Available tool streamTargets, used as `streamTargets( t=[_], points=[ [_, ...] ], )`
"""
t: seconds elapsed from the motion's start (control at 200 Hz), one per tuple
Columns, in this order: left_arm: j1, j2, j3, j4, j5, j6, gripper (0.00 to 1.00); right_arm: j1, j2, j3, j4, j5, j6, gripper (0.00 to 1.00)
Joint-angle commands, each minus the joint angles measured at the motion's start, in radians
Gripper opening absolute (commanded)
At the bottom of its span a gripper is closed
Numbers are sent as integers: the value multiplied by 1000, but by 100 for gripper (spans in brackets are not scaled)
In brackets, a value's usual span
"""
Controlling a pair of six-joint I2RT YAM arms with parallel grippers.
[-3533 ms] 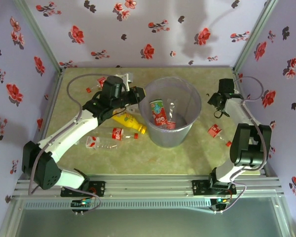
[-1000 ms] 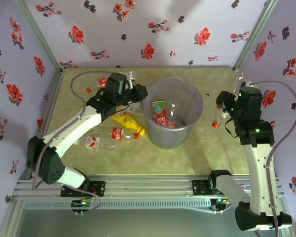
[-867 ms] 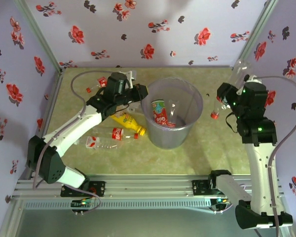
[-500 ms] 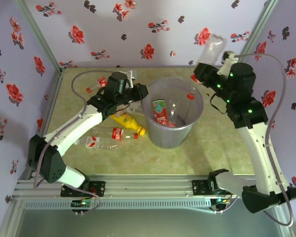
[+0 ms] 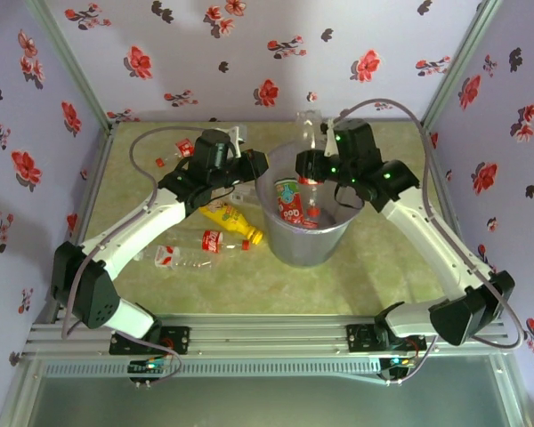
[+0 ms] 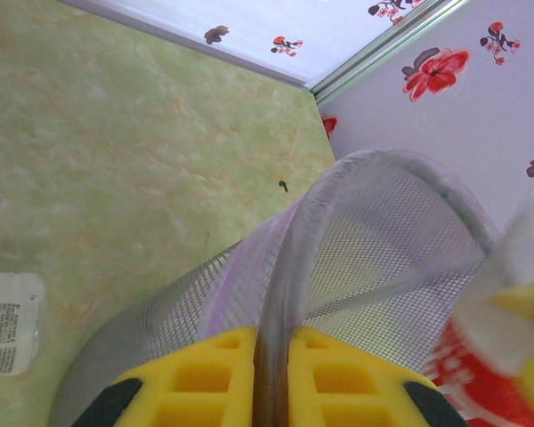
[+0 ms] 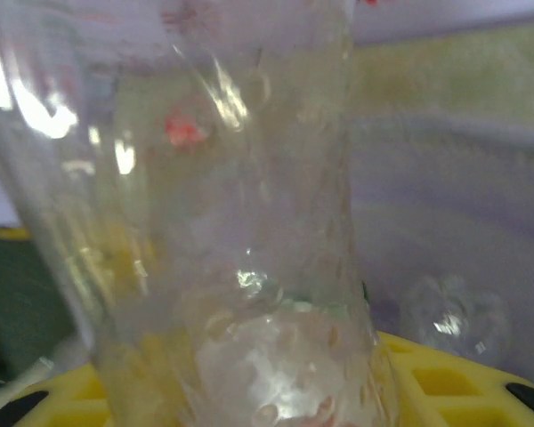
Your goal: Put the plastic bottles in the bin
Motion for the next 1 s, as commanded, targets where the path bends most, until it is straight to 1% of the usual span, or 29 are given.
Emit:
streamTargets(
  t=[0.0,0.165,0.315,0.365,0.51,0.57,0.62,0.76,0.865,0.995],
  points=[
    [-3,34,-3,-15,-35,4,1,11,-13,-56,-69,48,-57,36],
    [-3,34,-9,-8,-35,1,1,14,-31,-172,-60,105,-107,39],
    [-3,35,-12,-6,-38,-3,1,14,-33,-246,-26,71,-100,43],
    [-3,39,-13,-5,-38,-6,1,14,-31,-256,-24,63,-96,47],
    [-3,44,-17,2,-38,-7,1,14,-45,-249,-60,68,-110,71],
    [-4,41,-16,2,-38,-7,1,14,-61,-223,-88,79,-122,77],
    [-3,41,-15,1,-37,-4,1,14,-72,-195,-114,94,-131,79],
    [-3,39,-12,1,-38,-5,1,14,-73,-99,-149,117,-143,79],
    [-3,41,-14,1,-38,-7,1,27,-20,-30,-152,131,-148,72],
    [-3,41,-11,-4,-38,-6,1,62,86,35,-154,166,-147,63]
  ],
)
